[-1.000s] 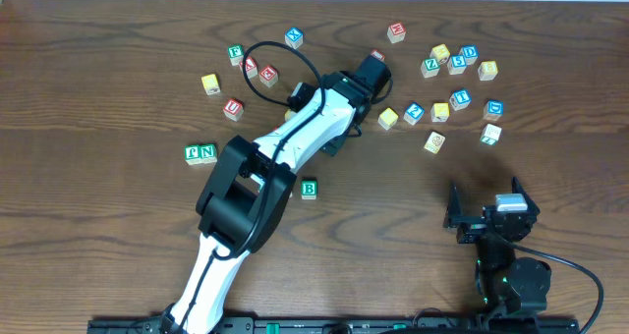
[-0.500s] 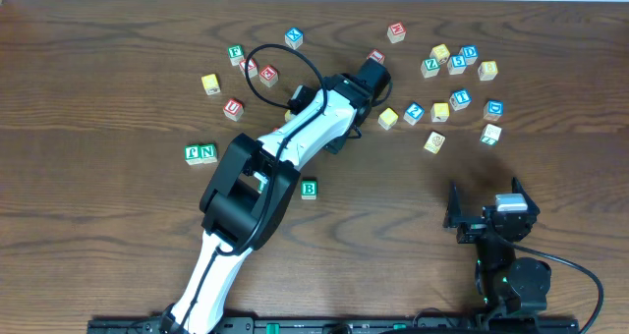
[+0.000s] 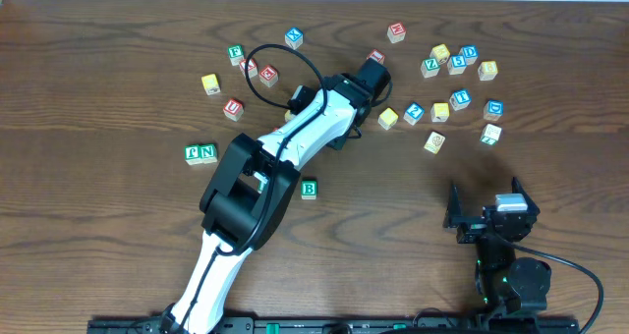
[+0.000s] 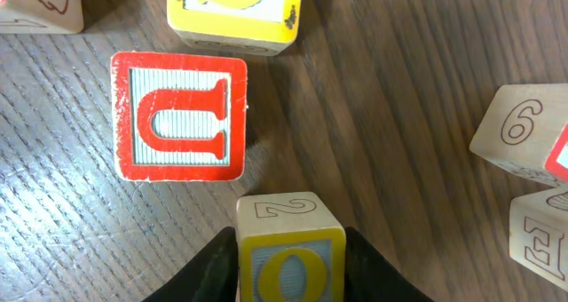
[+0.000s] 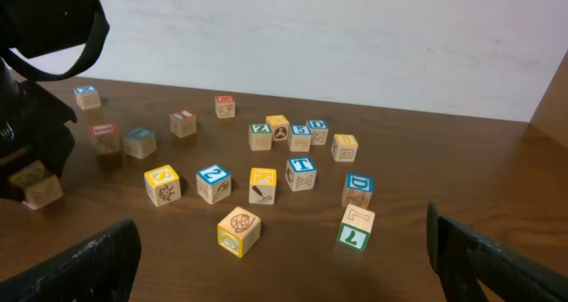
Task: Spell out ROBOT
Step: 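Lower the left gripper over the yellow O block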
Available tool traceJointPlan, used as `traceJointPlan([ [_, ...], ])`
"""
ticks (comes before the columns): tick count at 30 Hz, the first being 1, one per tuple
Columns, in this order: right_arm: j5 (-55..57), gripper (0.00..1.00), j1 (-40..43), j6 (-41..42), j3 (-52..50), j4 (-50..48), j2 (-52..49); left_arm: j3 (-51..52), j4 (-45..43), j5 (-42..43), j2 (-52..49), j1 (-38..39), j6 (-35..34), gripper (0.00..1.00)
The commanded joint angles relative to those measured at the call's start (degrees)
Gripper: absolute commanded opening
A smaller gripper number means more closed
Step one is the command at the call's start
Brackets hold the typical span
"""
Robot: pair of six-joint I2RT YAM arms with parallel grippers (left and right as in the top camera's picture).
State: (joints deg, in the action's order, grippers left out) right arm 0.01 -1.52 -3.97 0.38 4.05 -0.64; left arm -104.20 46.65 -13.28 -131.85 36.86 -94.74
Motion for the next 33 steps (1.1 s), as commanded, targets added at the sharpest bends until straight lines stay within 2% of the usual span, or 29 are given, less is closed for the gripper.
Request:
traceJointPlan([
  [1, 0.5, 0.99, 0.3, 0.5, -0.1, 0.2, 0.3, -1.0, 0.4, -0.9, -0.9, 0.1, -0.3, 0.36],
  [9, 0.5, 0.99, 0.3, 0.5, -0.1, 0.2, 0.3, -1.0, 0.4, -0.3, -0.6, 0.1, 2.9, 0.36],
  [13, 0.5, 0.99, 0.3, 0.5, -0.1, 0.2, 0.3, -1.0, 0.2, 0.8, 0.5, 0.1, 8.2, 0.36],
  [21, 0.5, 0.99, 0.3, 0.5, -0.1, 0.2, 0.3, -1.0, -1.5, 0.8, 6.7, 0.2, 31.8, 0.35],
  [24, 0.5, 0.99, 0.3, 0.5, -0.1, 0.3, 0.3, -1.0, 3.2, 0.8, 9.1, 0.2, 37.8, 0.35],
  [29, 0.5, 0.99, 0.3, 0.5, -0.1, 0.2, 0.3, -1.0, 9.8, 0.8, 9.7, 0.2, 38.6, 0.31],
  [33, 0.5, 0.99, 0.3, 0.5, -0.1, 0.2, 0.3, -1.0, 8.5, 0.8, 9.7, 0.2, 38.3, 0.31],
])
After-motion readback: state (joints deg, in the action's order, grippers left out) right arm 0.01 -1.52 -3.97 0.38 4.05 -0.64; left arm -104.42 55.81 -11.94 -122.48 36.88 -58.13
